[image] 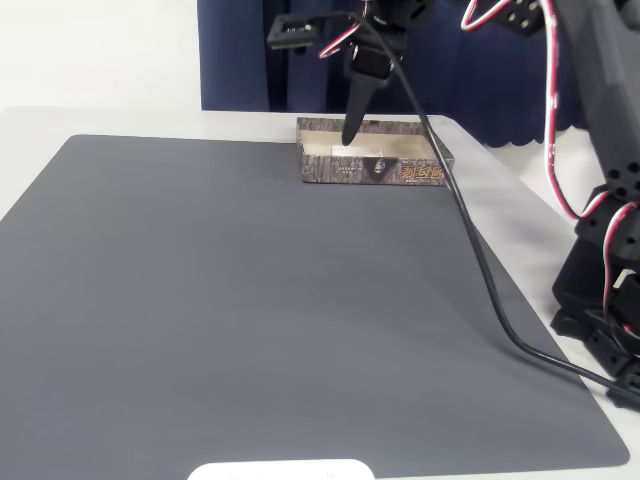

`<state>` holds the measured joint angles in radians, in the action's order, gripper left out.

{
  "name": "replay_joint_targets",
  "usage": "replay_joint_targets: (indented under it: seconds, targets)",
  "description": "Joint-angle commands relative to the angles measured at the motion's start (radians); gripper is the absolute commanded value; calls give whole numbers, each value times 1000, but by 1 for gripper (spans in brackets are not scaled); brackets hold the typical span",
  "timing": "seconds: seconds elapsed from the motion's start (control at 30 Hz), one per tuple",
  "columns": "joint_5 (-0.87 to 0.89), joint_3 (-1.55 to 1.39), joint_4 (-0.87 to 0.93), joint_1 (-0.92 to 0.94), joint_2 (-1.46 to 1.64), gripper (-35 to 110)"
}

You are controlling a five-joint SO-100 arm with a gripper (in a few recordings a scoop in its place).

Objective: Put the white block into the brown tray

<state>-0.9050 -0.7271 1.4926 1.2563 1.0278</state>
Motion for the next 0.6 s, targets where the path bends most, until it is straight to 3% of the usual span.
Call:
replay_joint_targets:
  seconds: [0.0, 0.37, 0.57]
  targets:
    - [34, -80, 48, -31, 161, 35]
    - [178, -451, 64, -141, 489, 5]
    - [279, -696, 64, -255, 735, 0]
